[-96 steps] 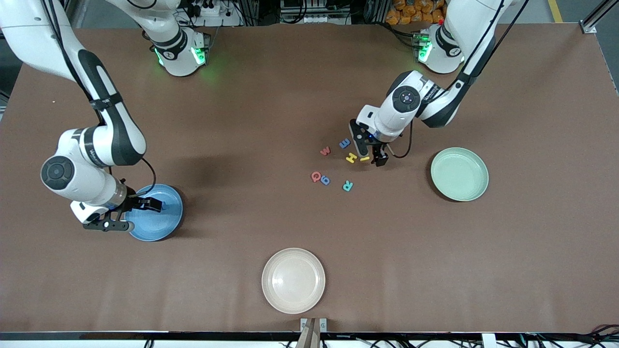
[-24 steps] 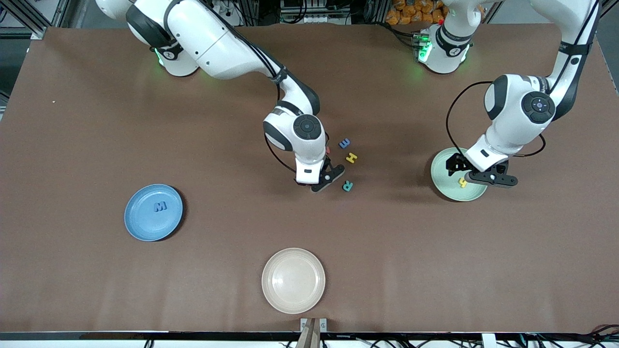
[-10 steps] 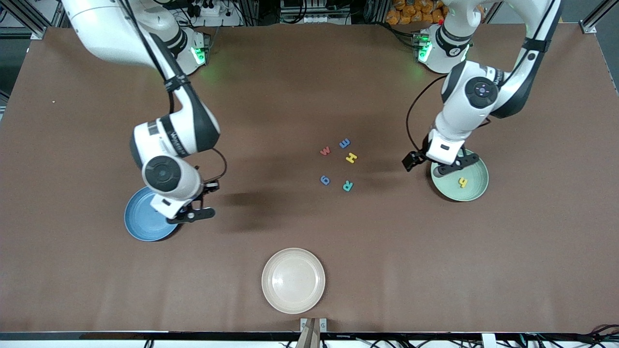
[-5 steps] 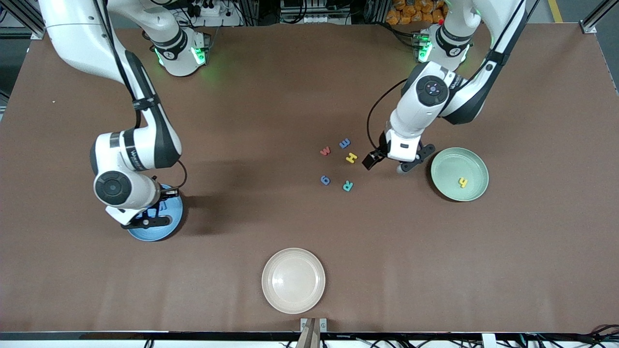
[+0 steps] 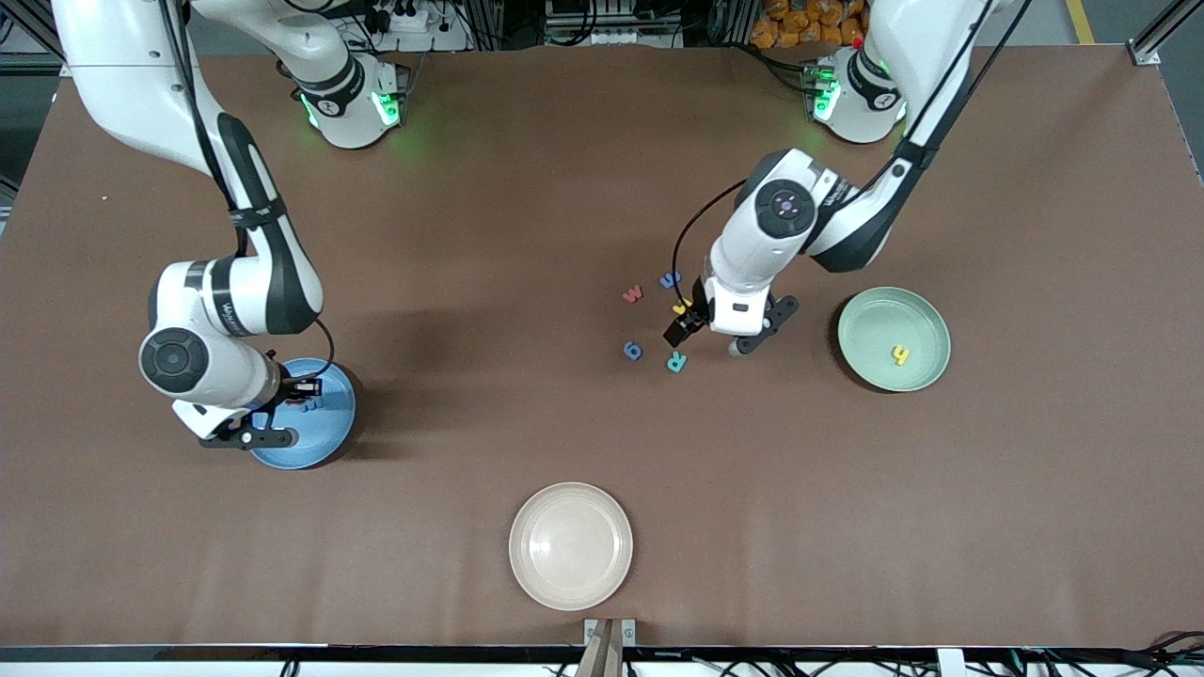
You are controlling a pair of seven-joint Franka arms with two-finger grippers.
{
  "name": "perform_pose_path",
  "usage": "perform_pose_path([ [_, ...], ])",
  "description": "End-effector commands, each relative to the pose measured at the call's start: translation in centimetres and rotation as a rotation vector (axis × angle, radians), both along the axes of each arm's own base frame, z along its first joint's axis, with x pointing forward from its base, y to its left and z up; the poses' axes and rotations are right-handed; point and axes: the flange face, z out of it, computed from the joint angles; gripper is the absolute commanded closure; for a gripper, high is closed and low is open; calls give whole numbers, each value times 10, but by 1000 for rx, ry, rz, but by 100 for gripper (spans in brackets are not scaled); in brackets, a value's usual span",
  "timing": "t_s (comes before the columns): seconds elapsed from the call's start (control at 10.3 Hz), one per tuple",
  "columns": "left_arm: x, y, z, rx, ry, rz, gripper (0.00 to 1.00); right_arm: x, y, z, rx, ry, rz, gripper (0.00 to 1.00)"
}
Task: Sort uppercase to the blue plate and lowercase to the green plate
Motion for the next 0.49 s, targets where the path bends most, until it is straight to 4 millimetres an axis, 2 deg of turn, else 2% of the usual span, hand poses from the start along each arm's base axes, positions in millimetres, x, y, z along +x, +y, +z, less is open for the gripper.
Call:
perform_pose_path([
  [0.0, 5, -34, -23, 39, -1, 27, 0, -4, -4, -2, 33, -14, 1, 56],
  [0.1, 8, -43, -28, 43, -7, 39, 0, -4, -7, 0, 57, -11, 15, 1],
  [0.29, 15, -61, -35, 68, 6, 30, 0, -3, -6, 18, 77, -25, 36, 0],
  [0.39, 17, -69, -39, 85, 15, 22, 0, -2, -4, 35, 81, -49, 38, 0],
])
